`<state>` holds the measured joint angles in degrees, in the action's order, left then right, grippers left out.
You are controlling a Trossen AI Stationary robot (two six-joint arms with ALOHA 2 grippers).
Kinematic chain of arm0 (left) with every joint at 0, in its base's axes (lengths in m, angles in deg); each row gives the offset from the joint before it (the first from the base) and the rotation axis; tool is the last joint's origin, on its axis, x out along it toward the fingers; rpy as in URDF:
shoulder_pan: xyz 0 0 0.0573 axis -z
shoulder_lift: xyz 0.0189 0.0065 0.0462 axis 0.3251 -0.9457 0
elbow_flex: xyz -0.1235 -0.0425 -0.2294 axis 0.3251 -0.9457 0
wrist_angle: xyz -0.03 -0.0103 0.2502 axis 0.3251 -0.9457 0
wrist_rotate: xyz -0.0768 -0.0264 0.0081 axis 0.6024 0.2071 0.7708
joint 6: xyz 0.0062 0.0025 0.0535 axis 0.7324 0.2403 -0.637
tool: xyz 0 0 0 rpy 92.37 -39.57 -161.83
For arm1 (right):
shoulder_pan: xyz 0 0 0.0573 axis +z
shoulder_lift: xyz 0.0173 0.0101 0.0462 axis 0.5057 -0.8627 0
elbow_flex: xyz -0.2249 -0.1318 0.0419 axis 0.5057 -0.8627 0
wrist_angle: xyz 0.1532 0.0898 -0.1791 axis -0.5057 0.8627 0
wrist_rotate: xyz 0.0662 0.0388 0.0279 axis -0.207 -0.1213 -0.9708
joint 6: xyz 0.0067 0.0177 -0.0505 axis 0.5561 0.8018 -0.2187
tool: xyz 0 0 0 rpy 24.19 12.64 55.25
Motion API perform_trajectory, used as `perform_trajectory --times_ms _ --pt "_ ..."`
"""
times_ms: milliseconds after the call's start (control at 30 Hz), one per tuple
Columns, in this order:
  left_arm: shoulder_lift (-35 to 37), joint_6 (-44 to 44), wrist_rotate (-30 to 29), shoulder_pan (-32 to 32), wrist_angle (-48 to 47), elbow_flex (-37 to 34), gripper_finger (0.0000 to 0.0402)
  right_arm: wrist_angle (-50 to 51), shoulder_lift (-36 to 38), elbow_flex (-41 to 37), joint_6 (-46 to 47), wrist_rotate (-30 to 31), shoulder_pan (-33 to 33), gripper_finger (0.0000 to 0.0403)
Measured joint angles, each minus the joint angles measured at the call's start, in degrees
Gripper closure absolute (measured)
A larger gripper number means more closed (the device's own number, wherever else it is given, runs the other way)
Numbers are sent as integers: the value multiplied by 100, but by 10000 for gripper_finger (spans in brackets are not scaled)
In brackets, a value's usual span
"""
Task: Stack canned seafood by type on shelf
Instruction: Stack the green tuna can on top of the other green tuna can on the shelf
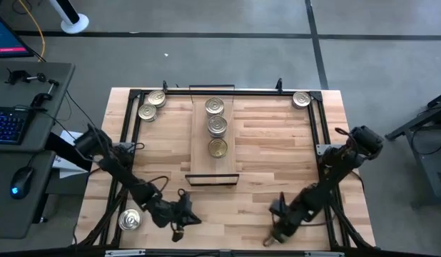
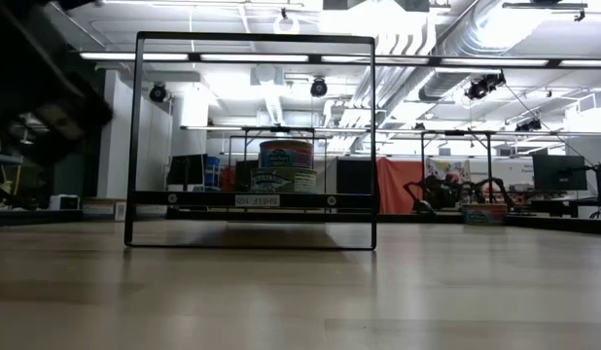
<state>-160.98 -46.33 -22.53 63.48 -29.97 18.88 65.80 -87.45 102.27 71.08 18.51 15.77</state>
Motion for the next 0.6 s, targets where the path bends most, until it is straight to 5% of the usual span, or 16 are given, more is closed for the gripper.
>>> perform_trajectory --times_ms 233,433,600 --pt "-875 -828 120 -384 10 831 401 -668 -42 -36 -1302 1381 -900 403" --pt "-1181 -962 129 -784 -23 1262 401 -1538 -7 172 -2600 1258 -1407 403" --pt "-1111 -1445 65 -1032 0 1536 401 -860 37 966 -3232 1048 -1141 403"
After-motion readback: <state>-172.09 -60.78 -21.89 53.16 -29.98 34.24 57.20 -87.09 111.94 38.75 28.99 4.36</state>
